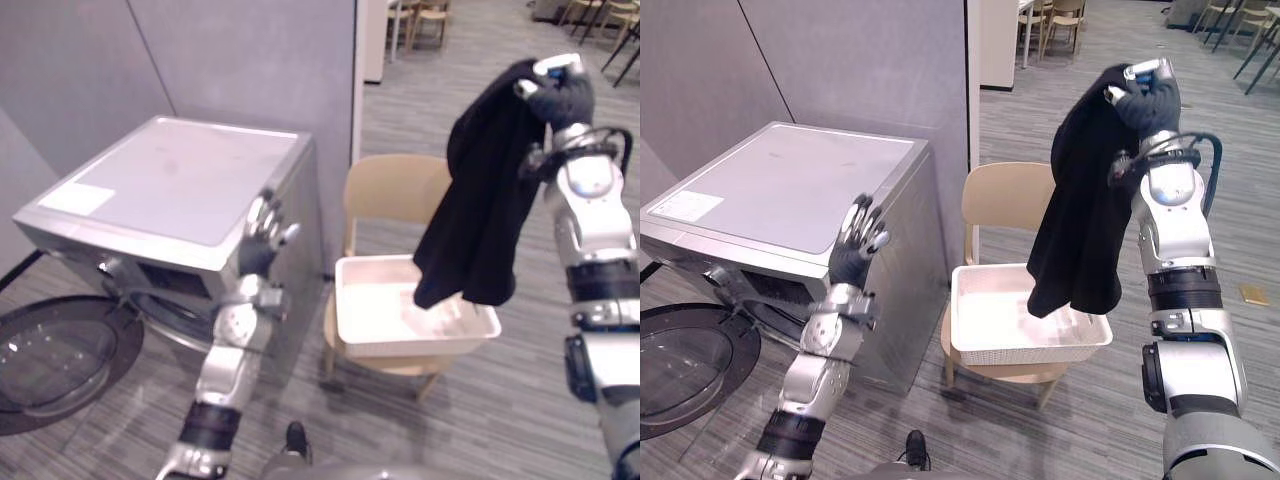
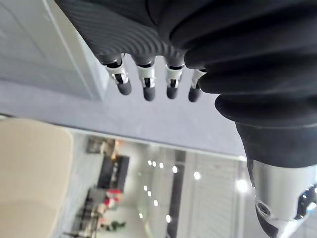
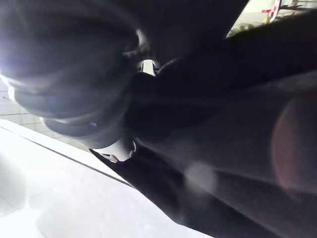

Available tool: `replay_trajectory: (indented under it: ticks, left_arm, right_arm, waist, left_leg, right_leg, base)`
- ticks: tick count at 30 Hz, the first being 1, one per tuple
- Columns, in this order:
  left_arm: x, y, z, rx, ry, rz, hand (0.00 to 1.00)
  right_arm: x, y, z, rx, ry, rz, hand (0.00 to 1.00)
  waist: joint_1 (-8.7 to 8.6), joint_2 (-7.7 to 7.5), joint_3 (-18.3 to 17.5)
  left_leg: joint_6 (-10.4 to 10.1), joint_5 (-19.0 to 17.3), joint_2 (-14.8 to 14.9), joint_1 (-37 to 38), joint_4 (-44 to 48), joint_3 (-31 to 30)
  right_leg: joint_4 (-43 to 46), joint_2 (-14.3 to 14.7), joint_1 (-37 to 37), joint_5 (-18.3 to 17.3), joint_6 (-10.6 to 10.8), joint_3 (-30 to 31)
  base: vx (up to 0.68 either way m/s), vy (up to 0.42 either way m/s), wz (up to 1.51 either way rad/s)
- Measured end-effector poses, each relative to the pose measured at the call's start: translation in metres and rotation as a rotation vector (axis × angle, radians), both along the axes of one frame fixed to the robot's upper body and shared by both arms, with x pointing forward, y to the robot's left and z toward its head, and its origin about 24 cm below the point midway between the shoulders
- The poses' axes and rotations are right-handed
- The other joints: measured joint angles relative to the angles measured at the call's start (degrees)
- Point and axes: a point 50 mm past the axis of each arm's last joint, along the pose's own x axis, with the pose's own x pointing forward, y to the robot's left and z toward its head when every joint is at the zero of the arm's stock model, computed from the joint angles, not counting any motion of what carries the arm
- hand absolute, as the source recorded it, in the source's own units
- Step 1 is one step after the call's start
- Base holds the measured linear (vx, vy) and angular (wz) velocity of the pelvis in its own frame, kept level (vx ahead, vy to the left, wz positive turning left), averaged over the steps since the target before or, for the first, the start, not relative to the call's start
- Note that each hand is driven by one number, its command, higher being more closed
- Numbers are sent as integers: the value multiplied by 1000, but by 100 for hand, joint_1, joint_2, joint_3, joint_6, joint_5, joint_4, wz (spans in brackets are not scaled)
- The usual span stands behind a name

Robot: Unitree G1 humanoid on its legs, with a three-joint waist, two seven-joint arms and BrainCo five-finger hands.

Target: Pick up the laundry basket with both hands and put the clothes into the washing machine.

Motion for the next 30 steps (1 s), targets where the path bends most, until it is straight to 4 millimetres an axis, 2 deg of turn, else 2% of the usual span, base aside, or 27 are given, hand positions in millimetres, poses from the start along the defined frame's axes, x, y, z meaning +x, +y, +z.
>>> replay_trajectory:
  ticks: [2,6,10,15,20,25,26,30]
  left_arm:
    - [16,-14,16,38,-43,-38,0]
    - [39,-28,28,129,-54,-82,0]
    - [55,-34,32,218,-40,-100,0]
    - [67,-46,41,261,-31,-128,0]
    - [82,-65,64,292,-49,-151,0]
    - [83,-86,79,338,-88,-203,0]
    - [83,-101,89,356,-112,-241,0]
    - [77,-119,89,397,-129,-308,0]
  right_arm:
    - [0,12,23,0,-60,37,100]
    - [-2,26,48,-6,-126,81,100]
    - [-3,37,62,-2,-162,124,100]
    - [0,47,64,15,-160,148,100]
    - [4,69,63,44,-156,220,100]
    - [3,86,69,45,-168,269,100]
    - [4,92,68,37,-163,284,100]
    - [5,97,68,20,-157,294,100]
  waist:
    - [-16,0,0]
    - [-82,-12,-6]
    - [-151,-30,-15]
    - [-226,-38,-22]
    - [-328,-43,-23]
    - [-446,-43,-23]
    - [-471,-44,-23]
    - [-475,-44,-23]
  left_leg:
    - [3,-1,29,21,0,47]
    - [3,0,71,41,0,162]
    - [-18,15,90,40,0,247]
    - [-8,79,111,33,4,242]
    - [-24,92,170,20,5,304]
    - [-31,107,200,-16,5,315]
    - [-32,108,207,-33,15,339]
    - [-31,119,212,-32,37,364]
  right_leg:
    - [-136,35,20,105,-1,87]
    - [-245,58,35,183,-31,164]
    - [-252,98,-33,215,-34,267]
    - [-136,102,-150,195,-70,352]
    - [106,104,-324,85,-112,409]
    - [303,99,-458,-32,-118,428]
    - [360,91,-547,-59,-118,462]
    - [432,83,-578,-66,-125,496]
  base:
    - [-67,1,-19]
    - [-46,-13,-11]
    - [-18,-14,-14]
    - [3,-25,-9]
    - [-10,-22,-8]
    - [-11,-16,-4]
    - [10,-26,-7]
    - [21,-17,-5]
